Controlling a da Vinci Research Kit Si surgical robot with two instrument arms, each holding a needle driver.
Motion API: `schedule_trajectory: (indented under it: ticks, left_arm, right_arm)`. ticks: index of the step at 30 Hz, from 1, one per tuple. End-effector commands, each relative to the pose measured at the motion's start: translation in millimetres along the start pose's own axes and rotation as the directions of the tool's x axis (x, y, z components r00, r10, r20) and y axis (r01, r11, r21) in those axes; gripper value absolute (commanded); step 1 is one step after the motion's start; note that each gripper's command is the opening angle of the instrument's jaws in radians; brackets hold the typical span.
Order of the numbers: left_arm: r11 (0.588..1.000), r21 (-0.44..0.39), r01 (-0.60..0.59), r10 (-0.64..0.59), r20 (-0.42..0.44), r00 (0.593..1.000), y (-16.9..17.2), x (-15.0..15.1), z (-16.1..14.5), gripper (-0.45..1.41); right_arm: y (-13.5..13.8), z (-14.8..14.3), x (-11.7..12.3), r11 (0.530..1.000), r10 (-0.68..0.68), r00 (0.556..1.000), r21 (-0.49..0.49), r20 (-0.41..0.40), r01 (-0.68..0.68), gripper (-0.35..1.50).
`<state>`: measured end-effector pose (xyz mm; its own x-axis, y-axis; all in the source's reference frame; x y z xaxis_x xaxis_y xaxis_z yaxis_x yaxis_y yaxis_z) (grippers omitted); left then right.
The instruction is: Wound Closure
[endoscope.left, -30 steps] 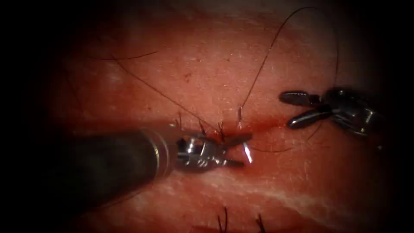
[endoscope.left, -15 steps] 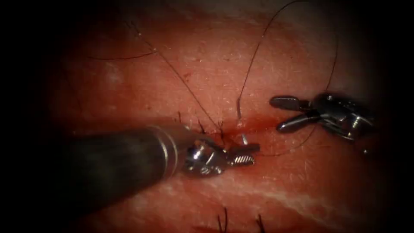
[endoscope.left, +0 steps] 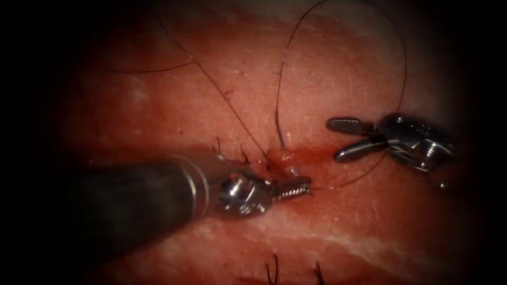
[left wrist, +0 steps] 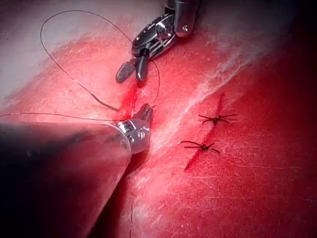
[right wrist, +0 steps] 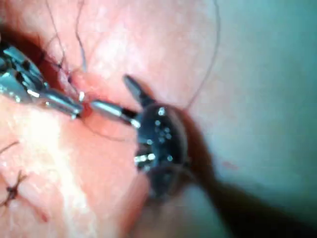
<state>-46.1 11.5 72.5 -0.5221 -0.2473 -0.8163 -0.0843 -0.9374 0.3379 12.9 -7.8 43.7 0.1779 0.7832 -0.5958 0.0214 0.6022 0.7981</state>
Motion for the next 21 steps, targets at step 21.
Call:
schedule_trajectory:
  ticks: [21]
  left_arm:
    - [0.722,-0.352,0.595,-0.659,-0.089,0.747,-1.0,3.6,-0.8,0.20]
  right_arm:
    - [-1.7,0.8,-2.8,1.000,0.010,1.000,0.010,0.004,-0.010,0.83]
